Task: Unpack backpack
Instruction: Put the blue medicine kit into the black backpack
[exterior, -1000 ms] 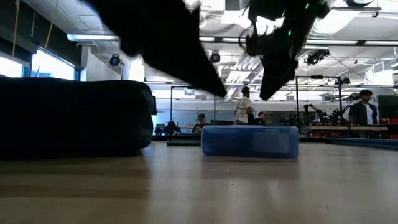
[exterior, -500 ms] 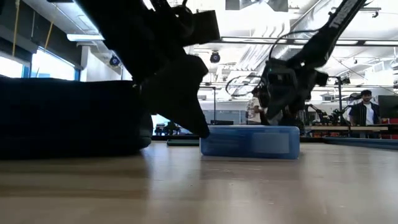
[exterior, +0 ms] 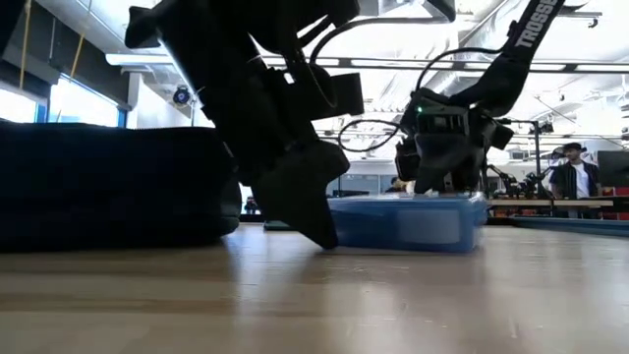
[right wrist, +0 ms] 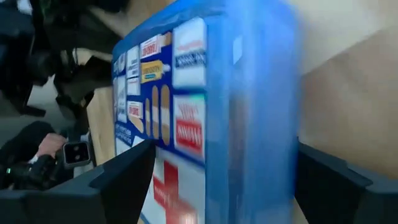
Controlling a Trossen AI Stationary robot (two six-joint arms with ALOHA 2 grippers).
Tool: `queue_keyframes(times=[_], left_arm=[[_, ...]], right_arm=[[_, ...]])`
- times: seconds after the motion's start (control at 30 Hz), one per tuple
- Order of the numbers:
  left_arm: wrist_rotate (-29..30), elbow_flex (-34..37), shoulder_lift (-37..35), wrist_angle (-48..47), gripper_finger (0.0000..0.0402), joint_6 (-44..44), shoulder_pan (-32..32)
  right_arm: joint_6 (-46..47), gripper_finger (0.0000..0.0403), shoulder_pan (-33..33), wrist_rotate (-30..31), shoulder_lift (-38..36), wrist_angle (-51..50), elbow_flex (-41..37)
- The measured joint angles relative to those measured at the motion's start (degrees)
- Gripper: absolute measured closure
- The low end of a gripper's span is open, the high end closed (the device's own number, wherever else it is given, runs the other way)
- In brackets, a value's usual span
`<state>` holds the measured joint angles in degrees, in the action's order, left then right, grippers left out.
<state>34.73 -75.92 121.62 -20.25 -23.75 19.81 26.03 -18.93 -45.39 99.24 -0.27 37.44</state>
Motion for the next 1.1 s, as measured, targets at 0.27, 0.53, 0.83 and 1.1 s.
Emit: queue_keyframes(times=[0.27, 0.53, 0.83, 1.1], left_arm=[[3.0, 0.1, -0.2, -1.5, 0.0286, 0.3, 0.4], [4.8, -0.2, -7.3, -9.6, 0.0289, -0.7, 3.6], [7.0, -2.9, -19.4, -23.3, 0.0289, -11.3, 12.5], [2.0, -2.8, -27.1, -34.7, 0.0289, -20.7, 20.8]], right_arm=[[3.5, 0.0121, 3.8, -3.5, 0.2, 1.5, -0.2], [3.4, 0.0265, 8.0, -6.6, -0.3, 7.6, 0.1], [7.0, 0.0265, 14.4, 9.5, -8.2, 11.1, -0.2], [4.6, 0.0265, 24.1, 35.4, -14.9, 12.3, -0.4]])
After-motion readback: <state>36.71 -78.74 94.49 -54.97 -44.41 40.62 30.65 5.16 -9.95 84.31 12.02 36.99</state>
